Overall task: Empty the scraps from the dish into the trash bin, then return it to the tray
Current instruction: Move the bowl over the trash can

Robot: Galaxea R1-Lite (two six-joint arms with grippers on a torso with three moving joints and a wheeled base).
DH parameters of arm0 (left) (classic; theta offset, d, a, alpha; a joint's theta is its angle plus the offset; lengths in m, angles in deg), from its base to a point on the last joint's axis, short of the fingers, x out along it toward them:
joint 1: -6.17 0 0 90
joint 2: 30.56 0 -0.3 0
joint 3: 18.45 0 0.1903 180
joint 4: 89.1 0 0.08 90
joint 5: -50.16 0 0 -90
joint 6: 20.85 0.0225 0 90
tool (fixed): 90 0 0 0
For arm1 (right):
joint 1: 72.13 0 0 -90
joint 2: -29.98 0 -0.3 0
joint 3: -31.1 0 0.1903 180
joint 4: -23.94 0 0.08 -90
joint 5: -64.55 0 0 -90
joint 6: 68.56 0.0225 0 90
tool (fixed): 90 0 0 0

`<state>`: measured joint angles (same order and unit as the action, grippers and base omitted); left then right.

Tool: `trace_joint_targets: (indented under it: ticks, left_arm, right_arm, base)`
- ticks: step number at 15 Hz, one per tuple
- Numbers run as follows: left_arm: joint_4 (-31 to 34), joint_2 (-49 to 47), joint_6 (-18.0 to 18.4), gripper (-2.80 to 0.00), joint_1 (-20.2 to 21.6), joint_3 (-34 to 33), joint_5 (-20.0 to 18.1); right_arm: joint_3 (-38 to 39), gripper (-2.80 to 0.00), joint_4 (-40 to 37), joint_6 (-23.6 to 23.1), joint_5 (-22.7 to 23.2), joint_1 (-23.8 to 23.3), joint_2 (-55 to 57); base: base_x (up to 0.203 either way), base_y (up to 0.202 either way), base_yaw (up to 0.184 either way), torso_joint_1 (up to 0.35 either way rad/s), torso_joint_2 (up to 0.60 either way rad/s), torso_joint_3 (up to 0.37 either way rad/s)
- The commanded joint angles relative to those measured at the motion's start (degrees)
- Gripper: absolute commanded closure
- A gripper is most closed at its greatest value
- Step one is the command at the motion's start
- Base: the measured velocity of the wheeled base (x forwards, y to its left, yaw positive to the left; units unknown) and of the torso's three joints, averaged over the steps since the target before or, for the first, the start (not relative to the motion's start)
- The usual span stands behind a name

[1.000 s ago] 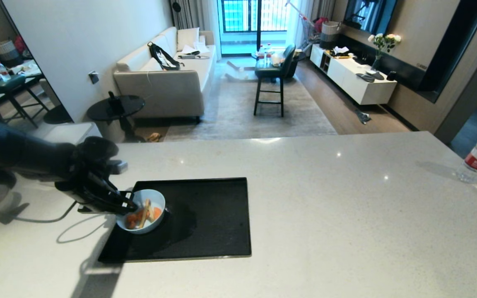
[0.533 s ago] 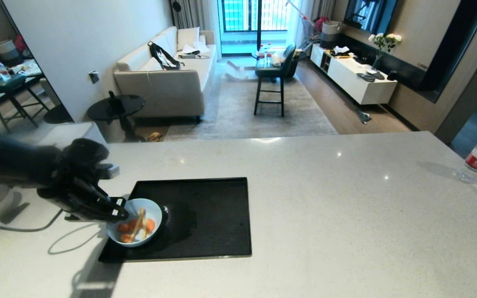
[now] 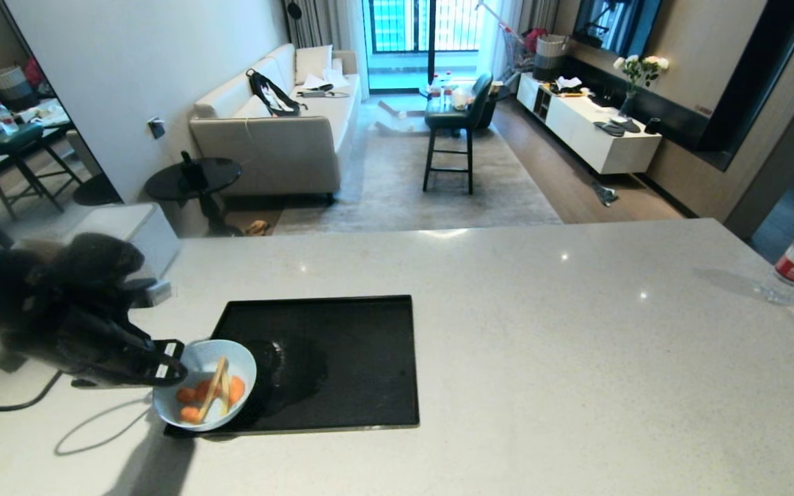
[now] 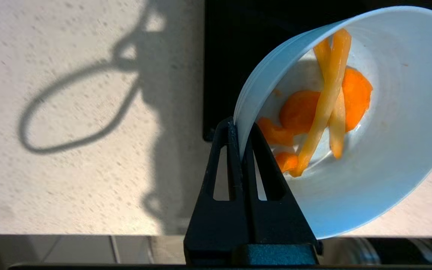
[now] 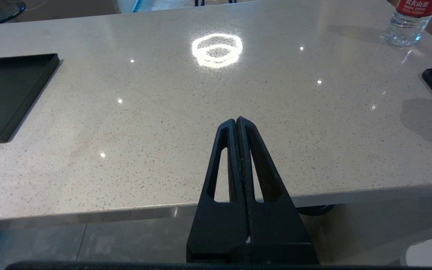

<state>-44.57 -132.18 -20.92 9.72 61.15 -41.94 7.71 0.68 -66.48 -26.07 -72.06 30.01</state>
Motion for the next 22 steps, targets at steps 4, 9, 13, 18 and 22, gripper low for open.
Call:
trace_joint_targets:
  ticks: [4, 9, 13, 18, 22]
  left_arm:
    - [7.6, 12.0, -3.8, 0.00, 1.5, -0.8, -5.0]
    - [12.6, 26.3, -4.0, 0.00, 2.0, -7.3, -5.6]
    - [19.1, 38.1, -3.8, 0.00, 2.4, -12.2, -6.1]
    - [27.5, 48.7, -3.8, 0.00, 2.4, -14.9, -7.2]
    - [29.6, 52.1, -3.7, 0.00, 2.4, -17.6, -6.5]
  right_arm:
    - [0.0, 0.00, 0.0, 0.0, 0.0, 0.0, 0.0]
    - [0.0, 0.00, 0.1, 0.0, 0.0, 0.0, 0.0]
    - [0.0, 0.00, 0.0, 0.0, 0.0, 0.0, 0.0]
    - [0.0, 0.00, 0.0, 0.0, 0.0, 0.0, 0.0]
    - [0.0, 0.00, 0.0, 0.0, 0.0, 0.0, 0.0]
  base:
    - [0.000, 0.000, 0.000, 0.000, 0.00, 0.000]
    - [0.000, 0.000, 0.000, 0.000, 0.00, 0.000]
    - [0.000, 0.000, 0.000, 0.000, 0.00, 0.000]
    - [0.000, 0.000, 0.000, 0.000, 0.00, 0.000]
    - [0.000, 0.000, 0.000, 0.000, 0.00, 0.000]
